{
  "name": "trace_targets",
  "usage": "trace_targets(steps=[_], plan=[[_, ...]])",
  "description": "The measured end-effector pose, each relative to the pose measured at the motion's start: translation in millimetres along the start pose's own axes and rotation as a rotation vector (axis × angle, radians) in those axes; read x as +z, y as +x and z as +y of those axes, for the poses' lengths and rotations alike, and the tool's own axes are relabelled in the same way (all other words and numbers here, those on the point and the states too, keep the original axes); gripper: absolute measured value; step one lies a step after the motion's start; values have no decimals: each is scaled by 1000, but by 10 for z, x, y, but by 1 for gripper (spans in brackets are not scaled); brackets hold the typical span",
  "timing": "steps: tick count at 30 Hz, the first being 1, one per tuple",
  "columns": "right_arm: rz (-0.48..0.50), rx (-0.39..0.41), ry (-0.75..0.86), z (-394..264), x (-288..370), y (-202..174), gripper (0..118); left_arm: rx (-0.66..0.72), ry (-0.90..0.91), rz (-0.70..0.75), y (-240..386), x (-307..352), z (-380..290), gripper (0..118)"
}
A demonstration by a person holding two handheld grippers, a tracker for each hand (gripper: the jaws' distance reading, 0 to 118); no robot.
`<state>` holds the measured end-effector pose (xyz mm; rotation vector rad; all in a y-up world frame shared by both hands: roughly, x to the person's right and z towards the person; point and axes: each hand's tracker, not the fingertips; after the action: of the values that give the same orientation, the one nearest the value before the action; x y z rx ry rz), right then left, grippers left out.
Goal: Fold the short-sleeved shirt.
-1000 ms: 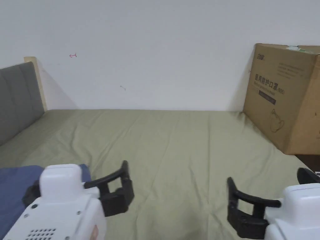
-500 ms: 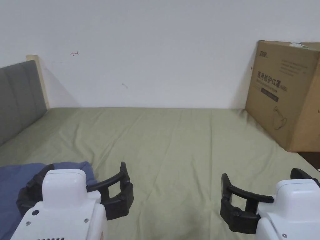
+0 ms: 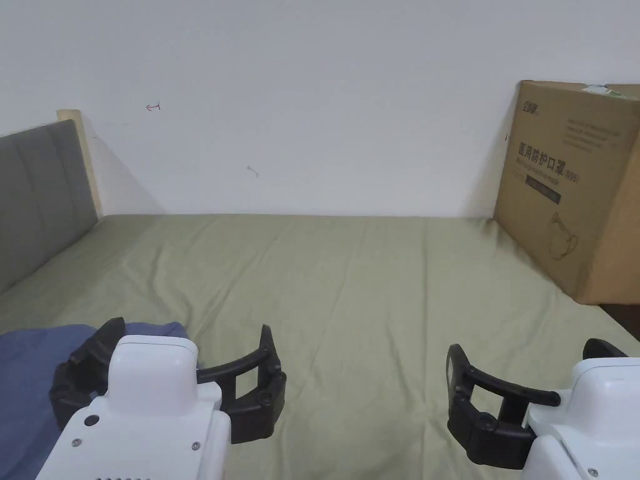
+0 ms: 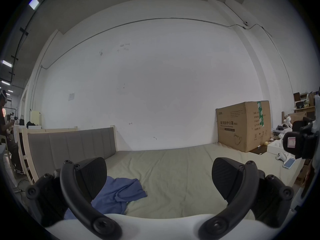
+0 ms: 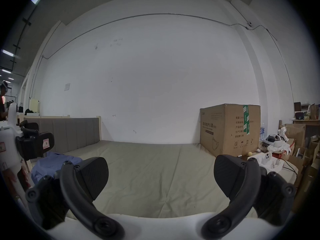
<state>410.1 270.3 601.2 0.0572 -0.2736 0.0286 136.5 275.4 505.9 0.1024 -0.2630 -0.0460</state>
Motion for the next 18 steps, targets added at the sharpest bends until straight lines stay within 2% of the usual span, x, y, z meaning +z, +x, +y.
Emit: trace_targets(steps=[6, 11, 13, 14, 15, 16, 17, 18], plan=[[-60, 30, 18, 1, 31, -25, 118, 51, -31, -5, 9, -4, 30, 118], [-59, 8, 24, 25, 38, 7, 116, 41, -38, -5, 20, -8, 45, 118], [-60, 11, 19, 23, 35, 8, 104, 28, -33, -8, 34, 7, 52, 118], [-66, 23, 16, 23, 36, 5, 86, 16, -32, 0, 48, 13, 61, 115], [-72, 36, 17, 24, 41, -13, 41, -3, -33, 8, 66, 19, 70, 87], [-82, 52, 18, 23, 44, -19, 7, -15, -22, -2, 73, 39, 75, 42], [-100, 67, 10, 20, 32, -22, 0, -31, -16, -24, 80, 51, 83, 0], [-116, 75, -8, 17, 9, -13, 0, -52, -33, -26, 81, 23, 80, 0]])
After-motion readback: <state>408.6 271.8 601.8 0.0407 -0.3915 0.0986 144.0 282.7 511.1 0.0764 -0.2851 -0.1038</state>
